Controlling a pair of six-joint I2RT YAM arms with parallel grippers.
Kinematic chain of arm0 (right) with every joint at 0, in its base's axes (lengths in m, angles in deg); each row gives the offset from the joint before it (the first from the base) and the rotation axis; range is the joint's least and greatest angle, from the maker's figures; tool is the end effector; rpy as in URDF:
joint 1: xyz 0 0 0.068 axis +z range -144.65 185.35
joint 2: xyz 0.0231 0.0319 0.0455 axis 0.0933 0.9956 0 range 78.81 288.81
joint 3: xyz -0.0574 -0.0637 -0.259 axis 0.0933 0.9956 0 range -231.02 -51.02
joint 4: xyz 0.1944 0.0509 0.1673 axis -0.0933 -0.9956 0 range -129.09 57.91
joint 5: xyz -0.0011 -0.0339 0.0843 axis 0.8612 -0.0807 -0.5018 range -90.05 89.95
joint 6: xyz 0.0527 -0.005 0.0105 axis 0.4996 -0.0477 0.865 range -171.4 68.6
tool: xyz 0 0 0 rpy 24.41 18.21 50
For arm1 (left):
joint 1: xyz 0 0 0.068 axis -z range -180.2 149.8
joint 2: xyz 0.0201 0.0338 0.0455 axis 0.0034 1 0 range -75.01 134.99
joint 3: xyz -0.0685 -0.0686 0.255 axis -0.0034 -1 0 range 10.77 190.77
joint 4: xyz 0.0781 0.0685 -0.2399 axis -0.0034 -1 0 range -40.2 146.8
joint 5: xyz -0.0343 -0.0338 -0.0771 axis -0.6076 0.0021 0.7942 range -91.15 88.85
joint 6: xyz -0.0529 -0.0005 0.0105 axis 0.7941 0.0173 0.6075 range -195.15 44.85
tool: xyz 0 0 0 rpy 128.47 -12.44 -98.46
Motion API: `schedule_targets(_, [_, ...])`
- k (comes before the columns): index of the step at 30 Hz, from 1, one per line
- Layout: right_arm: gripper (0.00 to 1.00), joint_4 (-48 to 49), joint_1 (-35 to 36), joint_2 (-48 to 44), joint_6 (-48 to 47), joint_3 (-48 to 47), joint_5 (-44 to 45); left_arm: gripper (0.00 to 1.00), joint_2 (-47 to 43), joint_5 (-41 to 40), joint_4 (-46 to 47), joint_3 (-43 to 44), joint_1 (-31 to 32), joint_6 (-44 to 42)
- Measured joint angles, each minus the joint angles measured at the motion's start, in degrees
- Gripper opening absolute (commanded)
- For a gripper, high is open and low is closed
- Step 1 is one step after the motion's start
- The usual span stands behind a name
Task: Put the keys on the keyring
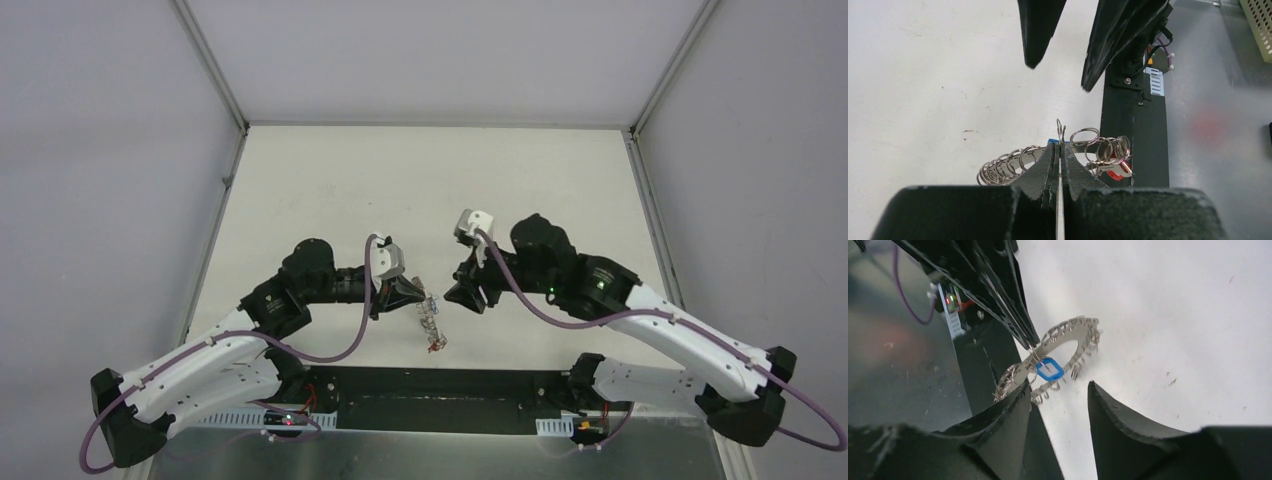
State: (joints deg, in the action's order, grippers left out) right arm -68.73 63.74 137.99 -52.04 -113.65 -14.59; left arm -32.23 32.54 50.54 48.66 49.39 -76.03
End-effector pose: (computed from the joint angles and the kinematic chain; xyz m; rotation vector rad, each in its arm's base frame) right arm 0.1058 0.1891 0.3554 -1.2436 1.8814 0.8389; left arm 0.0997 -0.1478 0.3116 1.1849 1.4522 -1.1180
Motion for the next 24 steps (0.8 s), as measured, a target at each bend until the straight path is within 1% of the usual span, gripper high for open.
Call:
schedule_targets(1, [0.49, 2.45, 0.0, -2.4, 0.07, 1.57, 0.2, 0.0, -0.15, 0.07, 0.22, -0.13, 0.0, 0.0])
schedule_targets(2, [0.68, 5.44, 0.0, -4.79, 0.11, 3.43, 0.26, 0.0, -0.28, 0.24, 0.33, -0.2, 0.0, -0.02])
schedule_targets(3, [0.81, 7.67, 0.0, -6.67, 0.15, 4.9, 0.33, 0.0, -0.39, 0.46, 0.35, -0.24, 0.0, -0.04])
schedule_targets(4, [0.81, 10.29, -0.02, -8.83, 0.02, 6.73, 0.09, 0.0, -0.55, 0.85, 0.48, -0.35, 0.0, -0.07])
schedule_targets(7, [0.77, 16.98, -0.02, -13.68, -1.88, 11.78, -2.29, 0.0, -1.03, 1.99, 2.43, -0.85, 0.0, -0.26])
schedule_targets(9, [0.71, 20.59, -0.02, -15.67, -2.75, 14.32, -4.37, 0.0, -1.38, 3.08, 3.93, -1.33, 0.0, -0.52])
schedule_targets(14, [0.49, 26.6, -0.02, -14.49, -4.37, 15.58, -10.45, 0.0, -1.84, 5.92, 7.52, -2.1, 0.04, -1.64])
schedule_targets(15, [0.41, 27.54, -0.02, -13.6, -4.37, 15.58, -11.72, 0.0, -1.88, 6.19, 8.07, -2.16, 0.31, -1.86])
schedule_targets(16, [0.38, 28.06, -0.02, -12.9, -4.48, 15.58, -12.41, 0.0, -1.88, 6.49, 8.46, -2.16, 0.37, -1.99])
schedule_targets(19, [0.37, 29.64, -0.02, -10.84, -4.26, 15.67, -14.49, 0.0, -1.99, 7.3, 9.44, -2.16, 0.37, -2.62])
schedule_targets(22, [0.44, 31.1, -0.02, -10.36, -4.24, 16.17, -15.32, 0.0, -1.99, 7.37, 9.77, -2.16, 0.37, -2.86])
schedule_targets(24, [0.46, 31.8, -0.02, -10.4, -4.33, 16.85, -15.82, 0.0, -1.99, 7.39, 9.9, -2.16, 0.37, -2.89])
